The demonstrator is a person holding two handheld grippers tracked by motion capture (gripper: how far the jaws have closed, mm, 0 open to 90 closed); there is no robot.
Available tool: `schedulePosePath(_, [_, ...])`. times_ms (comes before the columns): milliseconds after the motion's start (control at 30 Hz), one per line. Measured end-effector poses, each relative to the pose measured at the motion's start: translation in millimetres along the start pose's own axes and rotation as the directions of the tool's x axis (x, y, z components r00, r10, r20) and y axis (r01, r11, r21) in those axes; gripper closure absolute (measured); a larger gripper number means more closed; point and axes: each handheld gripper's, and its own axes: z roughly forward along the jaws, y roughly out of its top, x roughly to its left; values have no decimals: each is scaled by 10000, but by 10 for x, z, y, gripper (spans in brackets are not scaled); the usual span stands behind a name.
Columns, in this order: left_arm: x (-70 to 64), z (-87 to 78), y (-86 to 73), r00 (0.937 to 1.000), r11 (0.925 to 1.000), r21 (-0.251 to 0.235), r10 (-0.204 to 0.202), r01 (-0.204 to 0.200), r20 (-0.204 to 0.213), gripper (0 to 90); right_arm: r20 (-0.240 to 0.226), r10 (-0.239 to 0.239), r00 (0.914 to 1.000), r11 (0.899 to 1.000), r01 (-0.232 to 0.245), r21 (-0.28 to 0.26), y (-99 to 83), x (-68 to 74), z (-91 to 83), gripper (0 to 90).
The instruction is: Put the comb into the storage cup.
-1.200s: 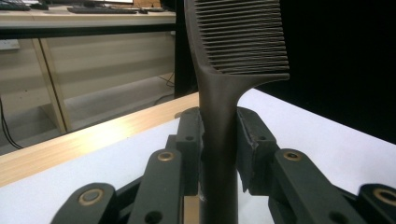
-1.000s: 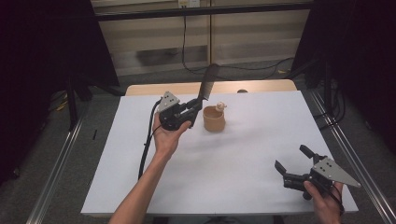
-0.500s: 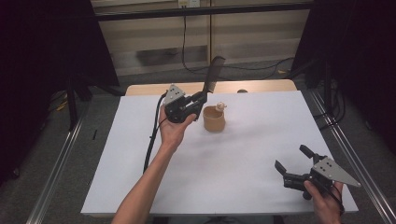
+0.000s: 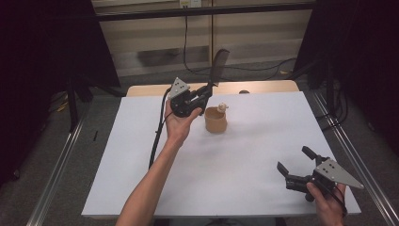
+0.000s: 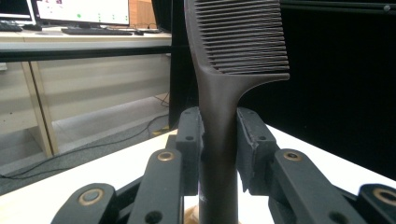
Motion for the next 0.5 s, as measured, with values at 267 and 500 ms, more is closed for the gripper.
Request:
schedulePosePath(267, [-4, 135, -10, 9999, 9999, -90, -124, 123, -85, 728, 39, -3, 10000, 10000, 3, -2, 0, 3, -1, 0])
schedulePosePath(500, [-10, 281, -85, 10000, 10000, -13, -32, 33, 67, 728, 78, 53, 10000, 10000, -53, -48, 0, -10, -4, 0])
